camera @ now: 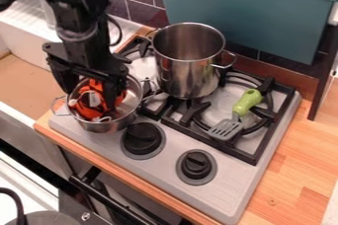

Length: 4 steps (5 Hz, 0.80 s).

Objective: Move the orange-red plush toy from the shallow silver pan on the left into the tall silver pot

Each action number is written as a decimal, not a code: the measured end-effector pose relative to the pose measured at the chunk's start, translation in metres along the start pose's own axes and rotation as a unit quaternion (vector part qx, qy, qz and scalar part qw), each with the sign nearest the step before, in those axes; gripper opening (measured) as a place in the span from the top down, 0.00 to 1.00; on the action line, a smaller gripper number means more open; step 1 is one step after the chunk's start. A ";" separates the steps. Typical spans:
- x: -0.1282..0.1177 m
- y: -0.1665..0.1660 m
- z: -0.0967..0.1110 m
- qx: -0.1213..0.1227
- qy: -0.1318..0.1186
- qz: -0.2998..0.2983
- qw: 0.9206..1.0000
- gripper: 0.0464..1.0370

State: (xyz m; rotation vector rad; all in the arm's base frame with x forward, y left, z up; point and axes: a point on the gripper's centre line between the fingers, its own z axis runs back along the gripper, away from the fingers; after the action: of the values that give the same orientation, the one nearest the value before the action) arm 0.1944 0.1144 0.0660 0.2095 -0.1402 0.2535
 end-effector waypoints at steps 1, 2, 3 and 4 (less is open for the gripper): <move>0.000 -0.001 -0.001 0.000 -0.005 0.004 1.000 0.04; -0.002 -0.002 -0.009 0.008 0.001 -0.002 1.000 0.09; 0.000 -0.002 -0.012 0.008 0.009 -0.004 1.000 0.36; 0.004 0.000 -0.012 0.012 0.007 0.001 1.000 0.65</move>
State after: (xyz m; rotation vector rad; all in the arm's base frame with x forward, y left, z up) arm 0.2000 0.1177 0.0555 0.2324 -0.1231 0.2579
